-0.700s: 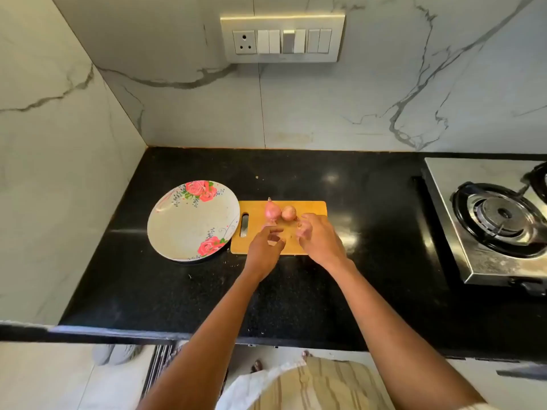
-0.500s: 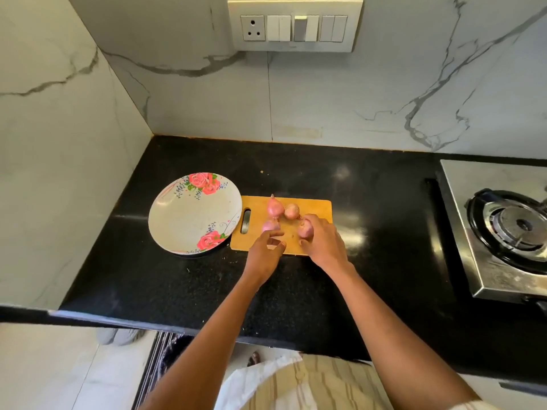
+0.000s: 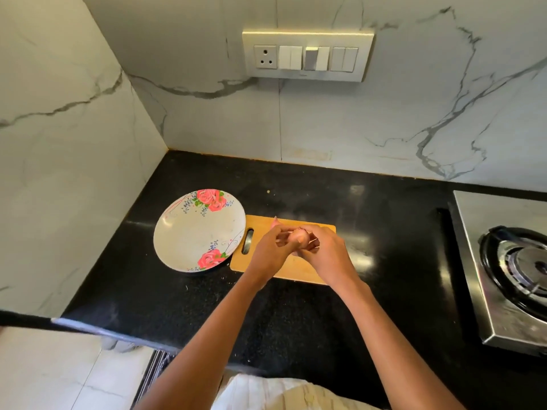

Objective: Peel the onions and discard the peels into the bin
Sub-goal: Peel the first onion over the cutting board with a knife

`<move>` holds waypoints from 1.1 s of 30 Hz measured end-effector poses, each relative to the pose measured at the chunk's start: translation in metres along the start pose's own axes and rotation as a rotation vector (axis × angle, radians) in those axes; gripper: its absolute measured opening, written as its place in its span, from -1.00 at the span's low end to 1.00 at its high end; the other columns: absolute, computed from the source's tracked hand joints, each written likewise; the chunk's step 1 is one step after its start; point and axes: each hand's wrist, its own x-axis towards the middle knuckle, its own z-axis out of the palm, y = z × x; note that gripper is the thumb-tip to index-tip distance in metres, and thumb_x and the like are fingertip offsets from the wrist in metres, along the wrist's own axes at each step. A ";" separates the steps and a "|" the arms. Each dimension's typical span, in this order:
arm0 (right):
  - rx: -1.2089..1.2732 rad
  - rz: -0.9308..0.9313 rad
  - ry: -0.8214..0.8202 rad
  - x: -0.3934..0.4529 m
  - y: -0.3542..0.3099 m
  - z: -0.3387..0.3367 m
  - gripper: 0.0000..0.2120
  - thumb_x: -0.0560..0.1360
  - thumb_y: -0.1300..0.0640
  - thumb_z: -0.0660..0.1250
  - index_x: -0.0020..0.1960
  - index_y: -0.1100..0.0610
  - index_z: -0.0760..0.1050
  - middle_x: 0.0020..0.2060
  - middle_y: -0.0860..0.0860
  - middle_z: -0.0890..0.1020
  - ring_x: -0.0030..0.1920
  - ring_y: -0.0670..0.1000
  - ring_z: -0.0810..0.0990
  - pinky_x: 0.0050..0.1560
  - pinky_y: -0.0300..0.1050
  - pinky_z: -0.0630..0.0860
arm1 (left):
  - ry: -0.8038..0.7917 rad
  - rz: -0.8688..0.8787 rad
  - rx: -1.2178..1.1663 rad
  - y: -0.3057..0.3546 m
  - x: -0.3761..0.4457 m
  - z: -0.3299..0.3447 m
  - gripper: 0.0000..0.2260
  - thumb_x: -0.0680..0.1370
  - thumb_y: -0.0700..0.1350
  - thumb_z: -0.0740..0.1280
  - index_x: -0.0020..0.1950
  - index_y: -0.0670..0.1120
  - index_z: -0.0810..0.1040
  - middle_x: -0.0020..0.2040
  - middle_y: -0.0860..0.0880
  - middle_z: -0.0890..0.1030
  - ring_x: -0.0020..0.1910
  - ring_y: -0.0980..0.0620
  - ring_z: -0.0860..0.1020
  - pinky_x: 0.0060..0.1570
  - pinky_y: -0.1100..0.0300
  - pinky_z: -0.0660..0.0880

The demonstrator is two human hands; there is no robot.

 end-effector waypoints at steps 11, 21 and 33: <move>0.041 -0.026 0.365 -0.008 -0.017 0.011 -0.79 0.48 0.27 0.52 0.12 0.15 0.69 -0.03 -0.03 0.71 -0.11 -0.23 0.61 -0.05 -0.50 0.50 | -0.102 -0.163 -0.388 0.012 0.017 -0.016 -0.77 0.69 0.04 0.21 0.21 -0.04 0.57 0.09 -0.08 0.70 0.01 0.05 0.71 -0.10 0.31 0.59; -0.058 -0.027 0.554 -0.009 -0.035 0.056 -0.92 0.52 0.19 0.50 0.02 0.10 0.67 -0.10 -0.05 0.72 -0.12 -0.18 0.58 -0.13 -0.50 0.42 | -0.185 -0.225 -0.343 -0.004 0.025 -0.047 -0.60 0.68 0.17 0.17 0.27 -0.05 0.63 0.06 0.03 0.70 -0.06 0.20 0.70 -0.17 0.40 0.57; -0.059 -0.096 0.421 0.006 -0.032 0.041 -0.82 0.57 0.18 0.43 0.17 0.08 0.67 0.02 -0.06 0.71 0.02 -0.19 0.59 -0.02 -0.49 0.46 | -0.156 -0.231 -0.452 -0.007 0.030 -0.047 -0.67 0.69 0.10 0.21 0.30 -0.06 0.59 0.14 -0.06 0.68 0.08 0.03 0.69 -0.03 0.29 0.61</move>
